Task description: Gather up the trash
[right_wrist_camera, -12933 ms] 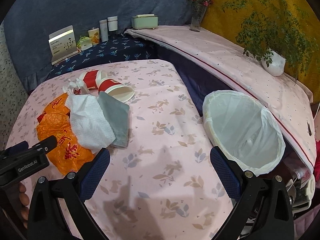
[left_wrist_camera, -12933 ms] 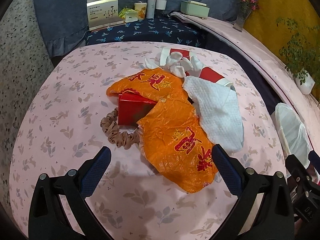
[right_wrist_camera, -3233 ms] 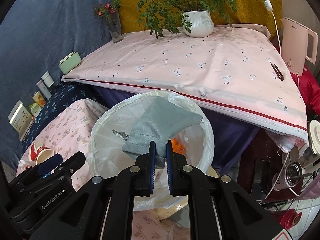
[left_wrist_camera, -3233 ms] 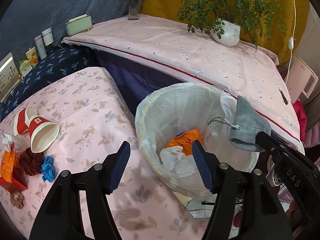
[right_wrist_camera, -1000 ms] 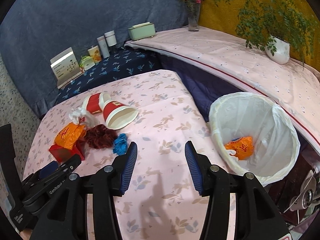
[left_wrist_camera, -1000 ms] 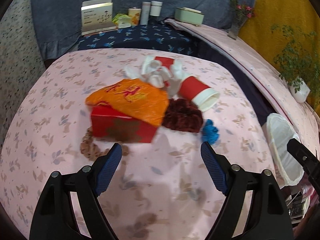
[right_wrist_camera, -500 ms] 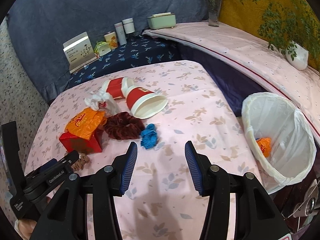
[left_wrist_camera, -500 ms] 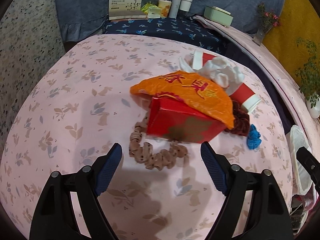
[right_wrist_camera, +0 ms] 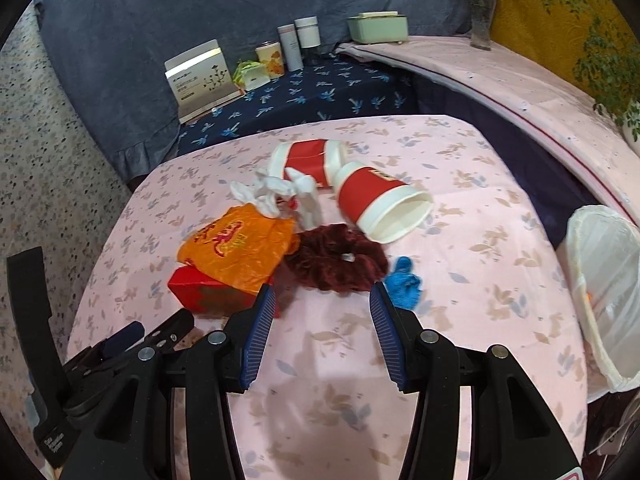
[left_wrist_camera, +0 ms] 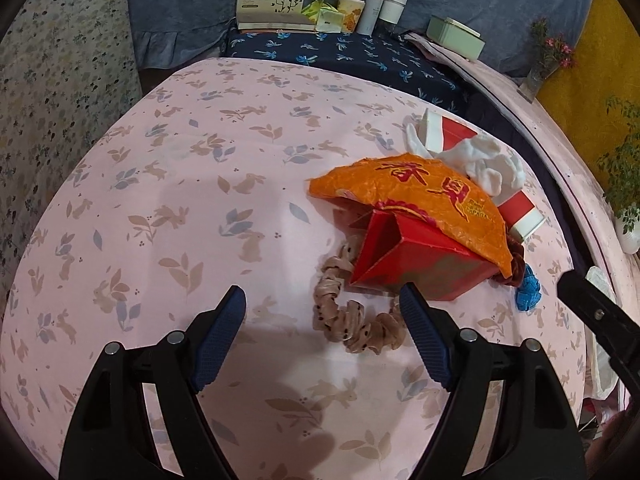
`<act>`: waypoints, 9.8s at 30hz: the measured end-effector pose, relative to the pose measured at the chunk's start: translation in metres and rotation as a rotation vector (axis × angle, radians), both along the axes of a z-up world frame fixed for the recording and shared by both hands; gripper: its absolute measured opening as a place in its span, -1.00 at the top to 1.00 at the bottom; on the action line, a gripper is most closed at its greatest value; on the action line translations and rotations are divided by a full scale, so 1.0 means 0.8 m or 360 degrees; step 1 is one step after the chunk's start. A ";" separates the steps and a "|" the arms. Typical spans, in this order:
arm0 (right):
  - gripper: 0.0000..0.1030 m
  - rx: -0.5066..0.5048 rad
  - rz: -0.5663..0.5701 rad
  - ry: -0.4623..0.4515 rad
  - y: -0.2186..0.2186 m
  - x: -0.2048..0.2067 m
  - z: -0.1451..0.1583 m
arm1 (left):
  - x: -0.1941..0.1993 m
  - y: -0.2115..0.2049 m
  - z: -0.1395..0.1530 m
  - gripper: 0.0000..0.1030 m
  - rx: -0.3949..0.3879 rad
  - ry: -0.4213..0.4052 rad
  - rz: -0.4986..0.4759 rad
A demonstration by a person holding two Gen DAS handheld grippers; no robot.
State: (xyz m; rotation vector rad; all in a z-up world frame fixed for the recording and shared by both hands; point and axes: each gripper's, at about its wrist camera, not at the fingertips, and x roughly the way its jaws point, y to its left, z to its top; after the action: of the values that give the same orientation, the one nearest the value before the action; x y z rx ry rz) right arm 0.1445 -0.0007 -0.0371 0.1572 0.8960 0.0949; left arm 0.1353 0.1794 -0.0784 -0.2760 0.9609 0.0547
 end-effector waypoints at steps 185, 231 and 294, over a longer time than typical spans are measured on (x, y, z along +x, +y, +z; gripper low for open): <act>0.13 0.0146 -0.0993 -0.0030 -0.389 -0.155 -0.026 | -0.034 -0.445 0.090 -0.18 -0.0092 -0.0296 -0.1119; -0.03 0.0001 -0.0313 0.0060 -0.126 -0.060 -0.027 | -0.010 -0.112 0.035 -0.77 0.0104 -0.0182 -0.0197; 0.57 0.0033 -0.0188 0.0089 -0.086 -0.029 -0.048 | -0.005 -0.148 0.018 0.85 0.0091 -0.0066 -0.0439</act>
State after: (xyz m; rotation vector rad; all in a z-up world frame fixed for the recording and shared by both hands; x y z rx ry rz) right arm 0.1212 -0.0698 -0.0755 0.2324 0.9399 -0.0101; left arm 0.1317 0.0608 -0.0641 -0.0901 0.9469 -0.1751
